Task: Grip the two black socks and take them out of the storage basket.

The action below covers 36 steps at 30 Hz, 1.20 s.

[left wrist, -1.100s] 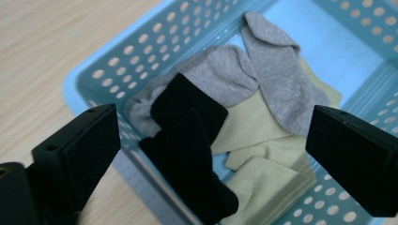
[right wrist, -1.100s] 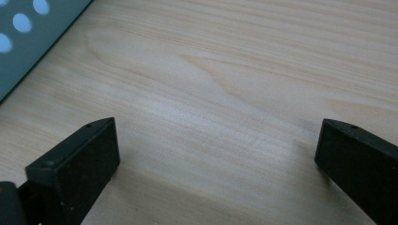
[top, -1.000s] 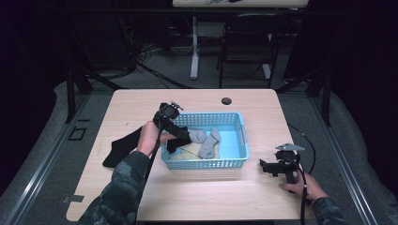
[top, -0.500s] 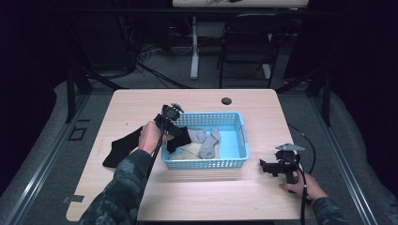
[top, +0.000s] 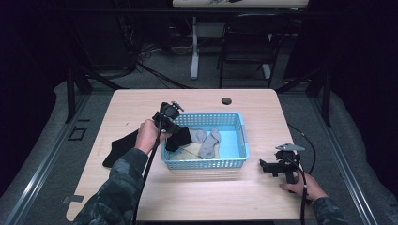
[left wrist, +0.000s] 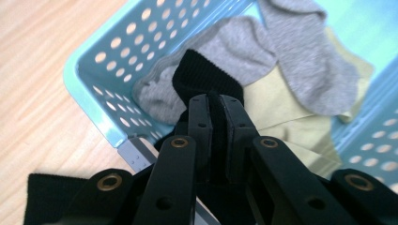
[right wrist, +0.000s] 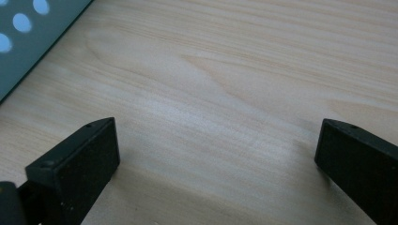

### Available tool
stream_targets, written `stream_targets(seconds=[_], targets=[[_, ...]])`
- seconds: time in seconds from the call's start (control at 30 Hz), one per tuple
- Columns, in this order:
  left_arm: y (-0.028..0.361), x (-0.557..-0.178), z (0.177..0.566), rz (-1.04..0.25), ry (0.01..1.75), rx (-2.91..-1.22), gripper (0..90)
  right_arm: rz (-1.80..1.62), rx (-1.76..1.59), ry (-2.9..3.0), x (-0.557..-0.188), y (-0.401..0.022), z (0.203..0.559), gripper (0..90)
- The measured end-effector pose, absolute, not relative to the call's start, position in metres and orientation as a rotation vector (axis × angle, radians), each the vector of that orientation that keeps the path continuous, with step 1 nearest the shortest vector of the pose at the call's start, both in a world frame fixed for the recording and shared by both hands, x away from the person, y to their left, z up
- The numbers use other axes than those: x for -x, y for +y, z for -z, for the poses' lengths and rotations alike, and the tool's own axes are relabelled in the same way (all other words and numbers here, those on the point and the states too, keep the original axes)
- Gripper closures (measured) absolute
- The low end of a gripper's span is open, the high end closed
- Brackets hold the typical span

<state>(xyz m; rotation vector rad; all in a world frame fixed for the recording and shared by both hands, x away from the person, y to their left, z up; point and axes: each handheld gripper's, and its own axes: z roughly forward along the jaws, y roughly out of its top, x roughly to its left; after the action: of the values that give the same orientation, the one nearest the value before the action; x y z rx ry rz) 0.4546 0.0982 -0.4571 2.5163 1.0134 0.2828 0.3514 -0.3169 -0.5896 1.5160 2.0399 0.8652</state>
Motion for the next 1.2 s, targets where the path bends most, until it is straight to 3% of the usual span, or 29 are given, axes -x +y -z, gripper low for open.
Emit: stream_targets(seconds=[0.73,1.2], targets=[[0.099,-0.443,0.39,-0.307,0.89,-2.437,84.2,-0.866,-1.516,2.039,-0.351,-0.317,0.59,0.0],[0.125,-0.437,0.352,-0.382,0.893,-2.369,84.1,-0.865,-1.517,2.039,-0.351,-0.317,0.59,0.0]])
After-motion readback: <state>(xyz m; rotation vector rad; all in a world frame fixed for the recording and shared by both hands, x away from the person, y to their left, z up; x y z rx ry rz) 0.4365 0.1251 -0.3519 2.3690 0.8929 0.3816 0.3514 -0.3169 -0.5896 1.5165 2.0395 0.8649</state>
